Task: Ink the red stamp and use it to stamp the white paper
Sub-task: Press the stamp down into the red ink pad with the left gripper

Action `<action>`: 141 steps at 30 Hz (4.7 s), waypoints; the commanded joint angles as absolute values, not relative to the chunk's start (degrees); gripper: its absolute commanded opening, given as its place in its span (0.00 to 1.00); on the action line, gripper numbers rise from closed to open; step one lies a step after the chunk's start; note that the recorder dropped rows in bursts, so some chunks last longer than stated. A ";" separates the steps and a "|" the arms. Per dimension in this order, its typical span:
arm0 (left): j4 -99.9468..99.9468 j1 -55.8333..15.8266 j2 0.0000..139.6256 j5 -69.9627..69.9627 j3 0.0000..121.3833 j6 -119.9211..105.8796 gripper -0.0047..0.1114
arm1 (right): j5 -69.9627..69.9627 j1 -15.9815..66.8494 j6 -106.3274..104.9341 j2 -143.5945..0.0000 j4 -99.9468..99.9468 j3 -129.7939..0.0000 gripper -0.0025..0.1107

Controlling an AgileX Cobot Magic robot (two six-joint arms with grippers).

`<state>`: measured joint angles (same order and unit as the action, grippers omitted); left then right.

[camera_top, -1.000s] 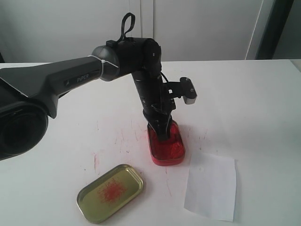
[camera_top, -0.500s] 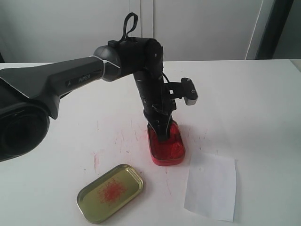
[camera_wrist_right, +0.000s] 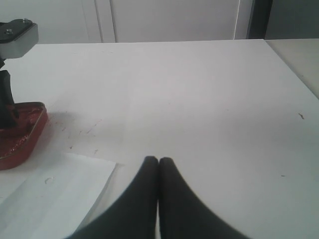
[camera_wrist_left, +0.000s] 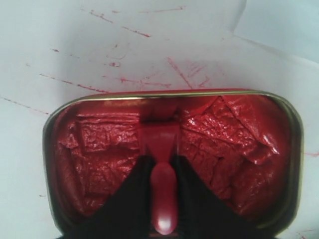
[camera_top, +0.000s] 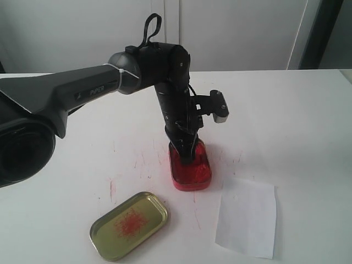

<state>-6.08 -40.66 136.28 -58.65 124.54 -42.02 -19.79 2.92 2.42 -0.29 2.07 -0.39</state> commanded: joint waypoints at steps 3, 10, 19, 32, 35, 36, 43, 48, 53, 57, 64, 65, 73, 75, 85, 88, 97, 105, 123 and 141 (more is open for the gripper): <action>-5.79 -40.68 134.38 -59.38 124.13 -41.87 0.04 | -19.68 2.92 1.94 0.00 1.67 0.00 0.02; -6.24 -40.68 133.06 -58.31 124.13 -41.78 0.04 | -19.68 2.92 1.94 0.00 1.67 0.00 0.02; -7.16 -40.68 131.78 -58.31 124.13 -40.52 0.04 | -19.68 2.92 1.94 0.00 1.67 0.00 0.02; -7.42 -40.68 131.81 -58.31 124.13 -40.52 0.04 | -19.68 2.92 1.94 0.00 1.67 0.00 0.02; -7.66 -40.68 131.81 -58.31 124.13 -40.52 0.04 | -19.68 2.92 1.94 0.00 1.67 0.00 0.02; -7.66 -40.68 131.81 -58.31 124.13 -40.52 0.04 | -19.68 2.92 1.94 0.00 1.67 0.00 0.02; -9.21 -40.68 133.67 -58.07 124.02 -40.42 0.04 | -19.68 2.92 1.94 0.00 1.67 0.00 0.02; -9.09 -40.68 134.24 -58.07 124.02 -40.42 0.04 | -19.68 2.92 1.94 0.00 1.67 0.00 0.02; -9.09 -40.68 134.68 -58.07 124.02 -40.42 0.04 | -19.68 2.92 1.94 0.00 1.67 0.00 0.02; -9.09 -40.68 134.64 -58.31 124.02 -40.42 0.04 | -19.68 2.92 1.94 0.00 1.67 0.00 0.02; -9.09 -40.68 134.39 -58.59 124.13 -40.42 0.04 | -19.68 2.92 1.94 0.00 1.67 0.00 0.02; -9.09 -40.68 134.20 -58.58 124.13 -40.42 0.04 | -19.68 2.92 1.94 0.00 1.67 0.00 0.02; -9.09 -40.68 132.57 -58.87 124.13 -40.42 0.04 | -19.68 2.92 1.94 0.00 1.67 0.00 0.02; -9.09 -40.68 132.57 -59.45 124.13 -40.42 0.04 | -19.68 2.92 1.94 0.00 1.67 0.00 0.02; -8.48 -40.68 131.62 -59.57 124.13 -40.53 0.04 | -19.68 2.92 1.94 0.00 1.67 0.00 0.02; -8.48 -40.68 131.68 -59.57 124.13 -40.65 0.04 | -19.68 2.92 1.94 0.00 1.67 0.00 0.02; -8.48 -40.68 131.68 -59.70 124.13 -40.66 0.04 | -19.68 2.92 1.94 0.00 1.67 0.00 0.02; -9.05 -40.68 131.35 -59.89 124.13 -40.66 0.04 | -19.68 2.92 1.94 0.00 1.67 0.00 0.02; -8.95 -40.68 131.35 -58.27 124.02 -40.66 0.04 | -19.68 2.92 1.94 0.00 1.67 0.00 0.02; -9.06 -40.68 130.56 -63.32 124.12 -38.72 0.04 | -19.68 2.92 1.94 0.00 1.67 0.00 0.02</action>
<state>-7.95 -40.66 132.39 -60.67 124.07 -39.30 -19.79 2.92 2.31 -0.29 2.07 -0.39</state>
